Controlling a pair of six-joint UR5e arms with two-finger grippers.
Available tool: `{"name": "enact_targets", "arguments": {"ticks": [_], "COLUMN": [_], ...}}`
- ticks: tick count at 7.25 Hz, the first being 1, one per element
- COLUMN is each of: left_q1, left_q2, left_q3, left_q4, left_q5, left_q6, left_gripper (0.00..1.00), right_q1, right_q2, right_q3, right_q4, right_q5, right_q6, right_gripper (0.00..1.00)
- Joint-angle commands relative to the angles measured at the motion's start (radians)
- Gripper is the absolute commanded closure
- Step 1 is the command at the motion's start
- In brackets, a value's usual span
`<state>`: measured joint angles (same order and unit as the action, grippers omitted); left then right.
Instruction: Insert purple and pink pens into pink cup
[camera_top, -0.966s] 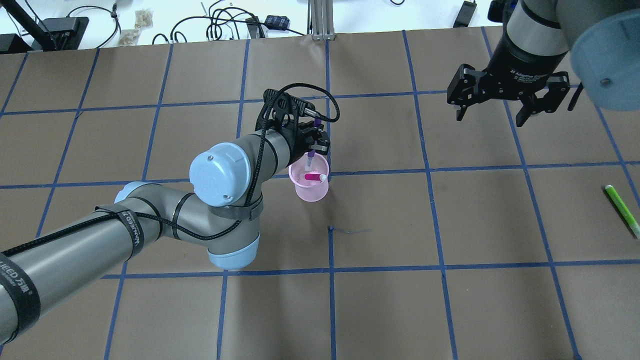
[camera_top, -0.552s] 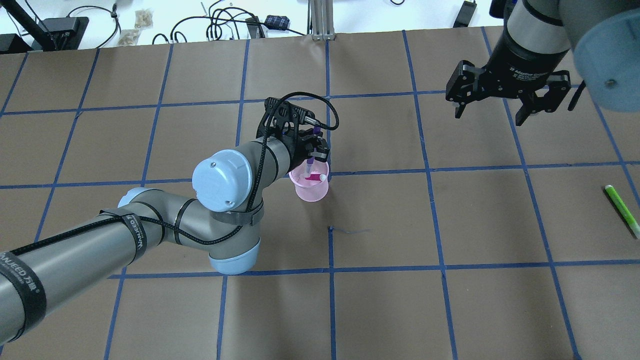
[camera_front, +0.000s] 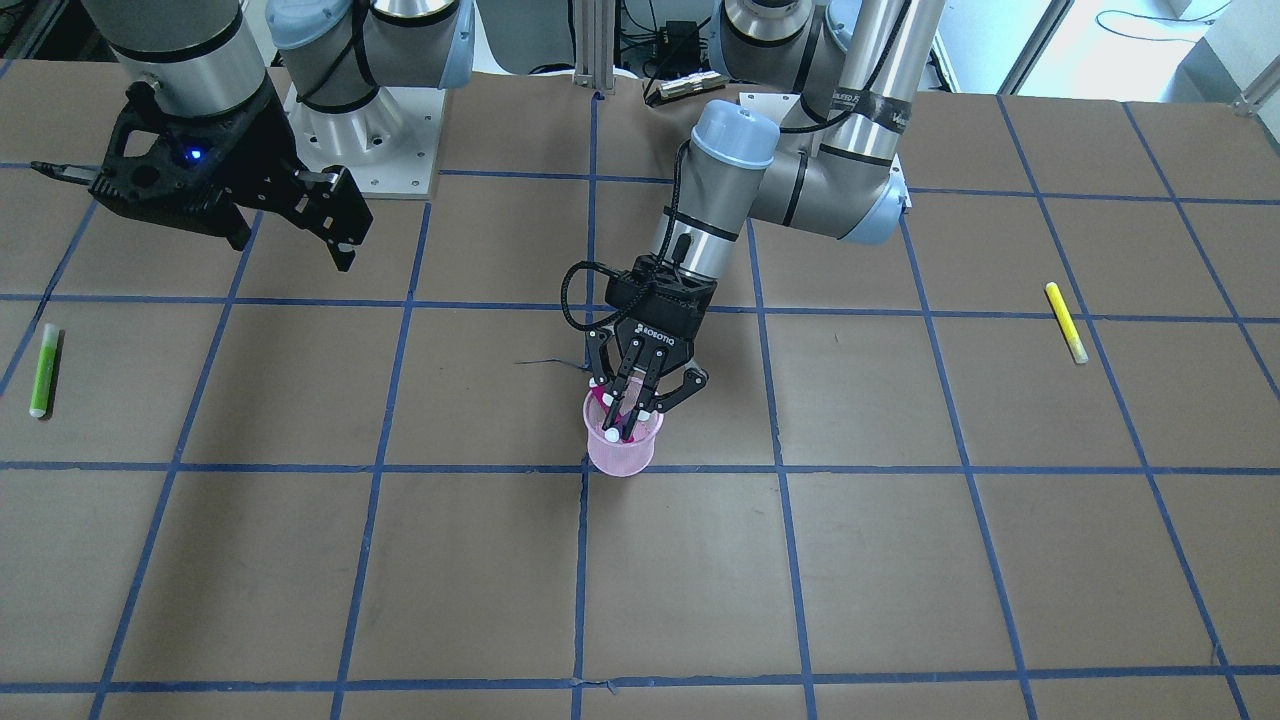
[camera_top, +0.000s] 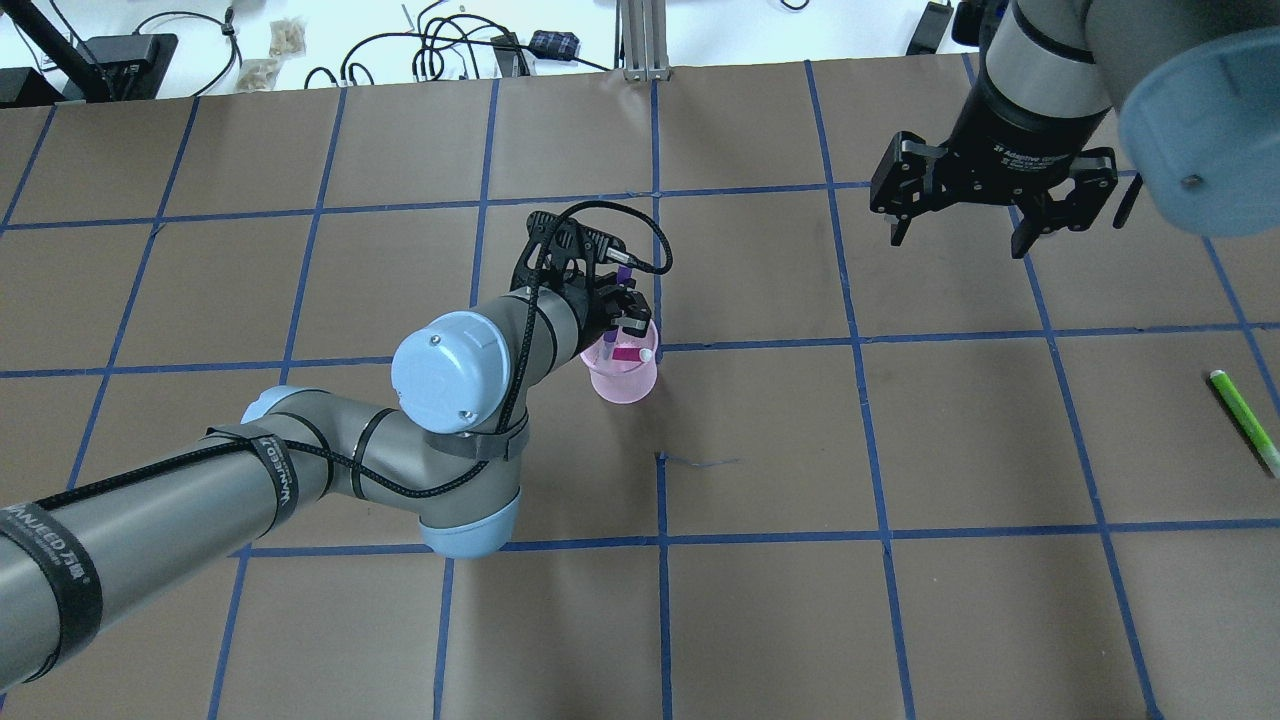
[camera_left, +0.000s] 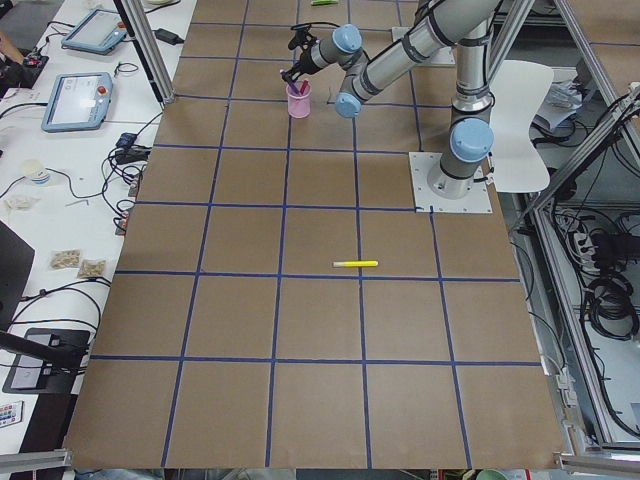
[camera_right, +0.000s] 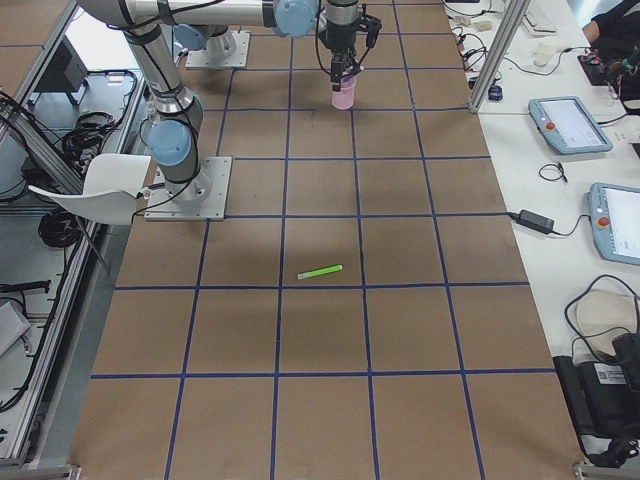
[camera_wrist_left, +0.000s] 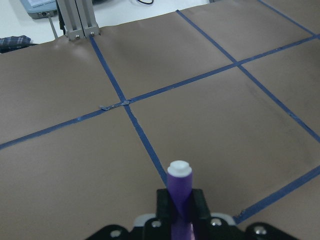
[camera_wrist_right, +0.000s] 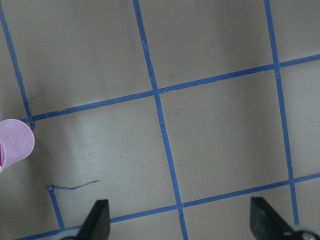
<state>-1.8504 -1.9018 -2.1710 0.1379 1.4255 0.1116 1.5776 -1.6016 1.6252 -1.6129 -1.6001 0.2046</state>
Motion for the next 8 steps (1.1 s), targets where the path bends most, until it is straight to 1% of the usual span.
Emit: {"name": "enact_targets", "arguments": {"ticks": [1, 3, 4, 5, 6, 8], "left_q1": [0.0, 0.002, 0.016, 0.023, 0.023, 0.046], "left_q2": [-0.026, -0.03, -0.01, 0.009, 0.023, 0.073], "left_q3": [0.002, 0.014, 0.042, 0.13, 0.243, 0.481], "left_q4": [-0.001, -0.012, -0.079, -0.285, -0.489, -0.971], "left_q5": [0.001, 0.0, -0.002, 0.004, 0.05, 0.137], "left_q6": [-0.003, -0.016, -0.02, -0.02, -0.02, -0.018], "left_gripper": [0.0, 0.0, 0.0, 0.0, 0.0, 0.0], "right_q1": [0.001, -0.008, -0.01, -0.011, -0.013, -0.01], "right_q2": [0.0, 0.0, 0.0, 0.0, 0.002, 0.002], "right_q3": [0.001, 0.002, 0.002, 0.002, 0.002, -0.005], "right_q4": [-0.002, 0.004, 0.004, 0.005, 0.046, 0.053], "right_q5": [-0.006, 0.0, 0.003, 0.014, 0.044, 0.032], "right_q6": [-0.002, -0.004, -0.004, -0.004, -0.004, -0.004], "right_gripper": [0.0, 0.0, 0.0, 0.0, 0.0, 0.0]}}
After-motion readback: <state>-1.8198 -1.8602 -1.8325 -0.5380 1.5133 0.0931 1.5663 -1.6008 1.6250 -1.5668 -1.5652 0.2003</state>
